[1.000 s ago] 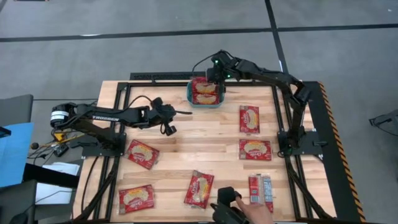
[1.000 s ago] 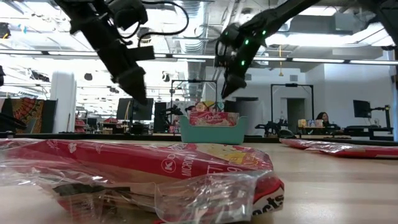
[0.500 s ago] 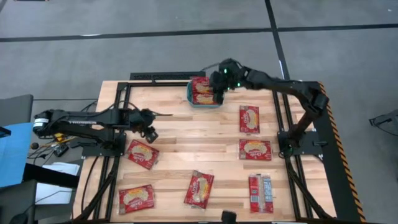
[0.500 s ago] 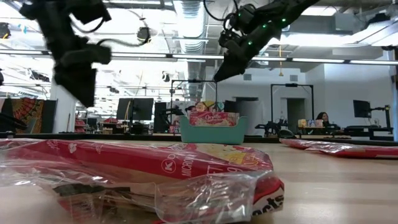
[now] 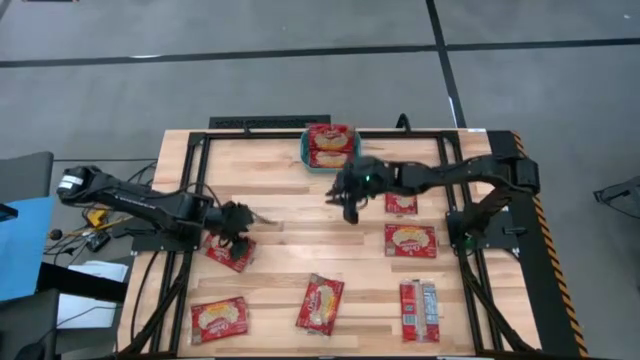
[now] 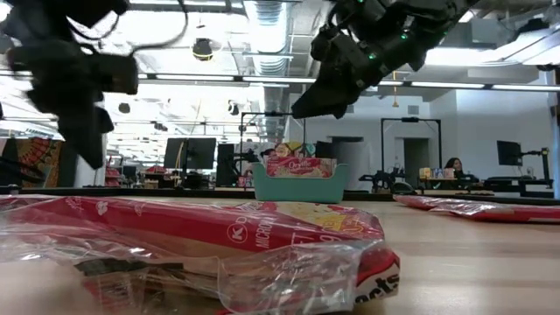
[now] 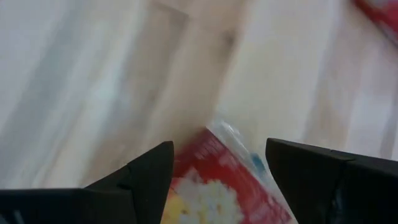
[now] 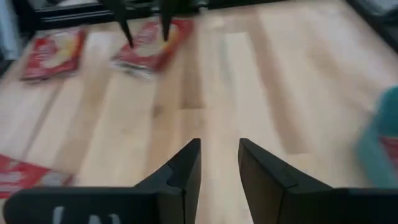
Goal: Sort popcorn bags into baskets
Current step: Put the red popcorn bag into the blue bin
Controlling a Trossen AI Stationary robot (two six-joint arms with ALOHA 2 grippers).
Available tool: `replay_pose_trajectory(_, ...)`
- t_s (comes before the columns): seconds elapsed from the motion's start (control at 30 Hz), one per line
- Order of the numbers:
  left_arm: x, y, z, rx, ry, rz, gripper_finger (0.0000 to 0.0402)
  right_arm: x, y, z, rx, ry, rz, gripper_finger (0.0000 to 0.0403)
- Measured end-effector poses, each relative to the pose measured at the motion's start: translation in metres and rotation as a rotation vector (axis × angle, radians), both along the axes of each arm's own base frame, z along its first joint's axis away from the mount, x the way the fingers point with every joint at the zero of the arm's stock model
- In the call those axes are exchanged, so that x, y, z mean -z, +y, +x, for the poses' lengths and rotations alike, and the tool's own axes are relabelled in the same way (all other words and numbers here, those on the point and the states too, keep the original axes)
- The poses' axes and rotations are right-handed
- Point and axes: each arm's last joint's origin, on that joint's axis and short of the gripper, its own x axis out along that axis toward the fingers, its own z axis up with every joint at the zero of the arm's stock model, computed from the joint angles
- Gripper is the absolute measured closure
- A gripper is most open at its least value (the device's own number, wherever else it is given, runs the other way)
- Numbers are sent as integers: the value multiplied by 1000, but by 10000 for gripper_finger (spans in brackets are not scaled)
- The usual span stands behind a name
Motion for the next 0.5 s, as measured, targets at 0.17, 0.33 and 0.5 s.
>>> replay_pose_trajectory(0.17,0,-13,-3,220,-9,132,157,-4,27,5,-37,-64,14,270)
replay_pose_trajectory(0.33,10,-9,0,257,71,201,157,-11,46,3,-70,-93,10,274)
replay_pose_trajectory(0.5,31,0,10,282,203,195,157,-15,50,2,-76,-107,17,275)
